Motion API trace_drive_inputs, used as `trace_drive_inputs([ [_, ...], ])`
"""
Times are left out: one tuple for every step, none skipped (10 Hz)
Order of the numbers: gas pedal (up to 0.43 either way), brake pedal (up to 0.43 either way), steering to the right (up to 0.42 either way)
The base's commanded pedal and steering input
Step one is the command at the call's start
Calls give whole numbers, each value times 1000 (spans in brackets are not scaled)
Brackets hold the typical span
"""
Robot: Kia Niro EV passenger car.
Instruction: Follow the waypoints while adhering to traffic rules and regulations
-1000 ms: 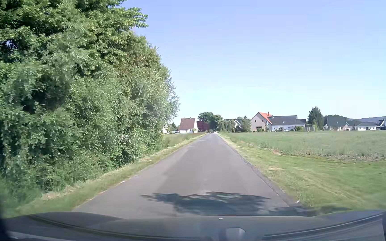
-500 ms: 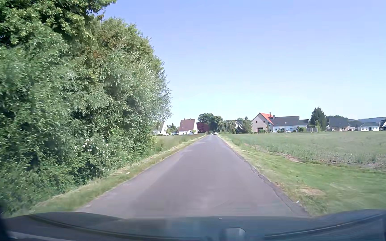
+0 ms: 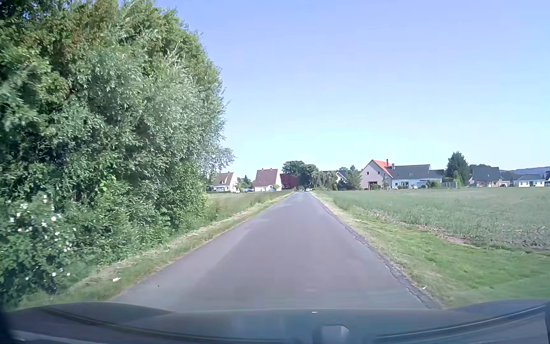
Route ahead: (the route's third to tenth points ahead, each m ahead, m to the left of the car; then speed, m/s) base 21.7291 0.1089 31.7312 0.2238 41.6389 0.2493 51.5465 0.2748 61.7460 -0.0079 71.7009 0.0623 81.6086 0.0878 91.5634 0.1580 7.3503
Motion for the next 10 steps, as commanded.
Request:
trace_drive_inputs([
  [130, 6, -4],
  [138, 6, -6],
  [150, 6, -6],
  [150, 6, -5],
  [150, 6, -5],
  [150, 6, -5],
  [150, 6, -4],
  [150, 6, -3],
  [150, 6, -2],
  [150, 6, 0],
])
